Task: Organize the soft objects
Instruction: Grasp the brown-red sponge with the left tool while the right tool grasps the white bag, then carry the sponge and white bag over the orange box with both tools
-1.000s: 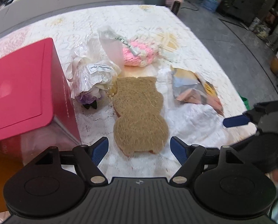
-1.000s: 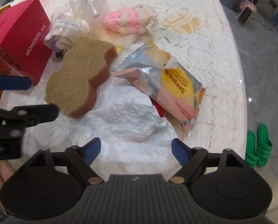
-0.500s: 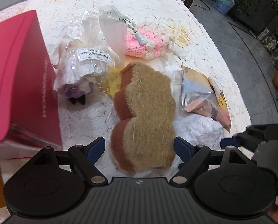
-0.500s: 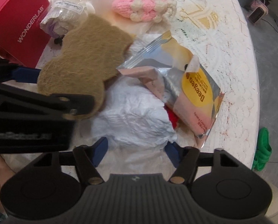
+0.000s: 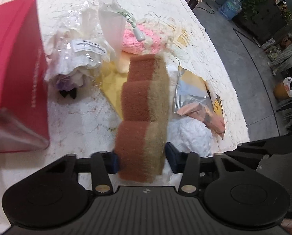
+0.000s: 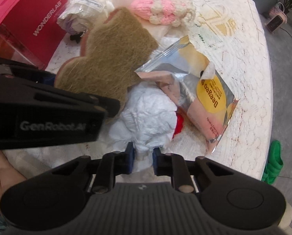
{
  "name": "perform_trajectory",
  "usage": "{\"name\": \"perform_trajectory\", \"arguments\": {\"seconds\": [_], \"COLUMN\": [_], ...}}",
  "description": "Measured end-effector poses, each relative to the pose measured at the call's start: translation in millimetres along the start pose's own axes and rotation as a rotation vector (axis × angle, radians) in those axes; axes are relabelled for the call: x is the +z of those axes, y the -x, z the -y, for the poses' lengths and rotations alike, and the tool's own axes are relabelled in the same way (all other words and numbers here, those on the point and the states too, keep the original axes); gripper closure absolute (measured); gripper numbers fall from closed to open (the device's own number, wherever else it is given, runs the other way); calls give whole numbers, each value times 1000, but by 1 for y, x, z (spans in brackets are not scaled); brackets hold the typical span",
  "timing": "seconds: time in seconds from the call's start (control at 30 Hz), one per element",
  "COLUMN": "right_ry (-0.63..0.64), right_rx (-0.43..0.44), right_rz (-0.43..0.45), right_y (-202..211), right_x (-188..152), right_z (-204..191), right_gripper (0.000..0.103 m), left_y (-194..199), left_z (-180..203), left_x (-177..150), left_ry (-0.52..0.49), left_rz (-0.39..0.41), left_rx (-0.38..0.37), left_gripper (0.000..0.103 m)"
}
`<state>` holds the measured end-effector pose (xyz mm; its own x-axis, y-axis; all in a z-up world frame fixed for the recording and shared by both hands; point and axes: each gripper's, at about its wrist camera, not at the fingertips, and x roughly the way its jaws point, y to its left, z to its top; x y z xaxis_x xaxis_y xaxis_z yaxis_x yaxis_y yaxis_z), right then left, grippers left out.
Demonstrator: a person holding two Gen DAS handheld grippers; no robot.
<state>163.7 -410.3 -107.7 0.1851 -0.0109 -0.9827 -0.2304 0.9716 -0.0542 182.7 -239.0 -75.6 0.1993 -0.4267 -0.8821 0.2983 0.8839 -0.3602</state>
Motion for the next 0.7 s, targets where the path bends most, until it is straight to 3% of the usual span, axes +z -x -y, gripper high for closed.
{"name": "perform_trajectory", "arguments": {"seconds": [0.1,0.27,0.7], "right_ry": [10,29,123], "right_rx": [7,18,47], "right_rz": [7,10,45], "right_y": [8,17,63], "right_x": [-1,0,-5], "right_z": [-2,-13,-66], "right_gripper": [90,91,91], "left_y": [11,27,76], "left_z": [-7,-22,-42], "left_x": [-7,-21,-48], "left_ry": [7,10,-40], "left_rz": [-3,-19,-12], "left_rx": [8,51,63], "left_gripper": [68,68,68]}}
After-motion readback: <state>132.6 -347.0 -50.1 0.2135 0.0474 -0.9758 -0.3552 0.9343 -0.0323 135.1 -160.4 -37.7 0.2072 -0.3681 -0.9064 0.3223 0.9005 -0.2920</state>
